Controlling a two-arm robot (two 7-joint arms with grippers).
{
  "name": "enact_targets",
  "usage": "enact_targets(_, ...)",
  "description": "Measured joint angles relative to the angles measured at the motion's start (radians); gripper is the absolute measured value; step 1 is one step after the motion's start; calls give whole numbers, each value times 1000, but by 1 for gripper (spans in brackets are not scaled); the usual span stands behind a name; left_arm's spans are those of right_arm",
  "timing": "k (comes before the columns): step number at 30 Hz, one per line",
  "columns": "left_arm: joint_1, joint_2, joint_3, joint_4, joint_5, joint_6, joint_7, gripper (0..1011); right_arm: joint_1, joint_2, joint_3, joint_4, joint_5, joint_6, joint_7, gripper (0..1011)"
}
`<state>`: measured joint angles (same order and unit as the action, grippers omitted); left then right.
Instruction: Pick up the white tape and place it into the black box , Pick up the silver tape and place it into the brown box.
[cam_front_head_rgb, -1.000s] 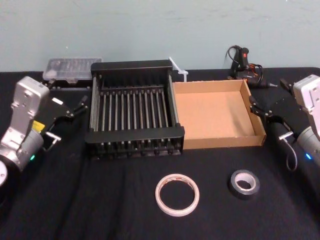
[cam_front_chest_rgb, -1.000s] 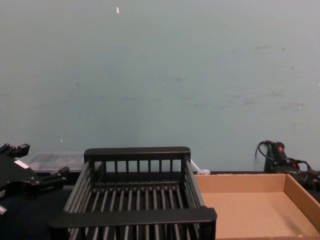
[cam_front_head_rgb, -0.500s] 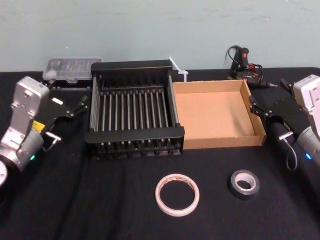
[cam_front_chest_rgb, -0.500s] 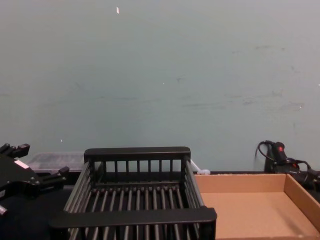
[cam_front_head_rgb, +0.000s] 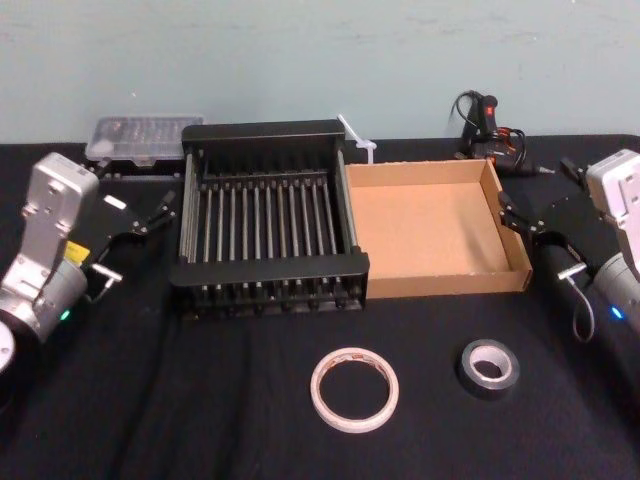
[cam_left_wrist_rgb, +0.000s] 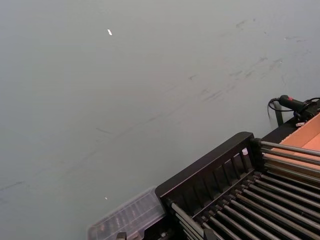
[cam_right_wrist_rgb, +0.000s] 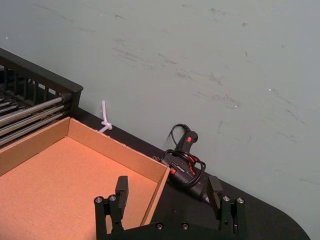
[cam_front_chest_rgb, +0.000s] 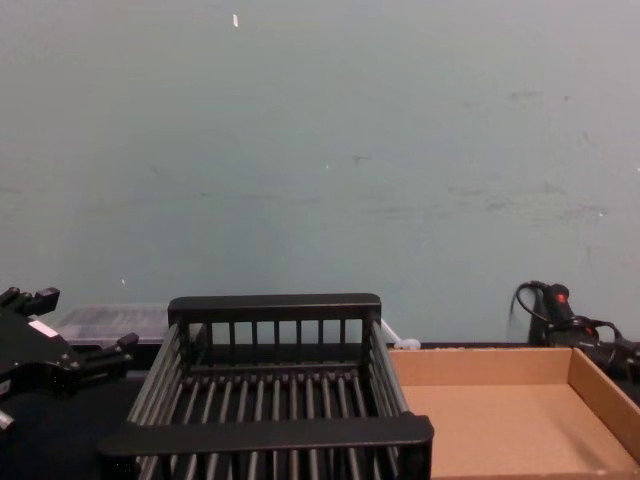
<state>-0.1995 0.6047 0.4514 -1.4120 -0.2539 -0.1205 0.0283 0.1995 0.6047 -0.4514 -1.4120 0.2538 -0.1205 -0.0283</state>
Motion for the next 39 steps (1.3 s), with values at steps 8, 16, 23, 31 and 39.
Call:
enact_targets(8, 0, 0, 0, 0, 0, 0, 0, 1001, 0, 0, 1, 0, 0, 0, 1, 1002)
enact_targets(16, 0, 0, 0, 0, 0, 0, 0, 1001, -12, 11, 29, -31, 8, 36, 44, 1002)
enact_targets(23, 0, 0, 0, 0, 0, 0, 0, 1001, -55, 41, 68, -101, 34, 71, 77, 1002)
enact_targets(31, 0, 0, 0, 0, 0, 0, 0, 1001, -151, 101, 132, -236, 98, 138, 127, 1002)
enact_targets(39, 0, 0, 0, 0, 0, 0, 0, 1001, -270, 154, 196, -352, 165, 199, 177, 1002)
